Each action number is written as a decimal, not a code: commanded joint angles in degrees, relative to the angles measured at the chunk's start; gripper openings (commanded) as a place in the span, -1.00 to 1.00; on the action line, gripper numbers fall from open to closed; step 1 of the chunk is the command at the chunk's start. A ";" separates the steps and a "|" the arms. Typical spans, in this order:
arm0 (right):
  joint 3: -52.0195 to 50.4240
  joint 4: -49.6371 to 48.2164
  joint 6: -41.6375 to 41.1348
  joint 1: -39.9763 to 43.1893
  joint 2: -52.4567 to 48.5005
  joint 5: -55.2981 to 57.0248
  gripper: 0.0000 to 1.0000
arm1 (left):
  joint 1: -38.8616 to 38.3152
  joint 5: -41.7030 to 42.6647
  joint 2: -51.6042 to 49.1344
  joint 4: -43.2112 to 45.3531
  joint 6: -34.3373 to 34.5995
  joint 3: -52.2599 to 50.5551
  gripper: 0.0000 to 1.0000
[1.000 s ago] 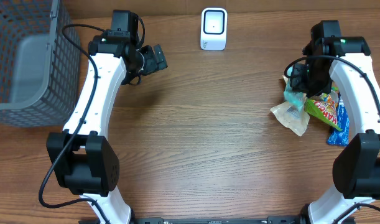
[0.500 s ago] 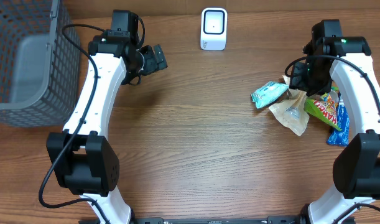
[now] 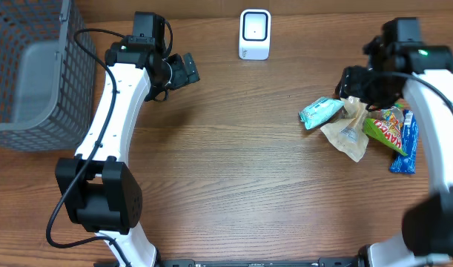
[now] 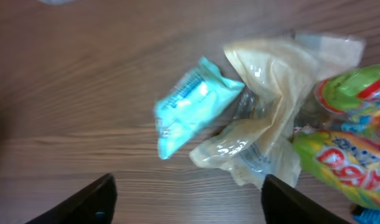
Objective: Scan the item barcode
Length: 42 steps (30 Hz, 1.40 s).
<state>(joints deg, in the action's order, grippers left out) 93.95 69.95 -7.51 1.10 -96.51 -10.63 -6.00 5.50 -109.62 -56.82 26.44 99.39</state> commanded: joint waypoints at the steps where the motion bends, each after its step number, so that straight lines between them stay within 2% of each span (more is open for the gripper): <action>1: 2.62 1.42 -1.73 0.15 13.55 -1.49 0.66 | -0.39 -0.39 0.24 0.07 -0.72 0.81 1.00; 2: 2.62 2.54 -1.70 0.15 16.41 -1.51 1.00 | -0.39 -0.39 0.22 0.07 -0.72 0.83 1.00; 7: 2.62 3.91 -1.70 0.15 29.97 -1.49 1.00 | -0.39 -0.39 0.22 0.09 -0.72 0.81 0.99; 11: 2.62 4.04 -1.55 0.15 35.12 -1.33 1.00 | -0.39 -0.37 0.24 0.07 -0.72 0.81 0.99; 23: -0.81 1.18 0.98 -0.07 42.66 3.30 1.00 | -0.39 -0.39 0.24 0.09 -0.72 0.81 0.99; 28: -13.33 -12.48 3.50 -1.97 50.45 5.29 1.00 | -0.39 -0.39 0.24 0.07 -0.72 0.81 1.00; 32: -35.58 -34.12 3.50 -2.64 61.05 6.95 1.00 | -0.39 -0.39 0.24 0.09 -0.72 0.81 1.00; 34: -43.43 -41.53 3.48 -3.15 64.46 8.31 1.00 | -0.39 -0.37 0.24 0.07 -0.72 0.81 1.00; 38: -57.05 -53.24 3.50 -4.42 70.10 9.77 1.00 | -0.39 -0.37 0.24 0.07 -0.72 0.81 1.00; 42: -67.25 -60.98 3.48 -5.77 74.58 10.84 1.00 | -0.39 -0.37 0.24 0.07 -0.72 0.81 1.00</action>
<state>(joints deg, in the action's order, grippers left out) 31.97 12.23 -4.34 -3.53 -25.26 -2.02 -6.00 5.32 -109.62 -56.82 26.41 99.39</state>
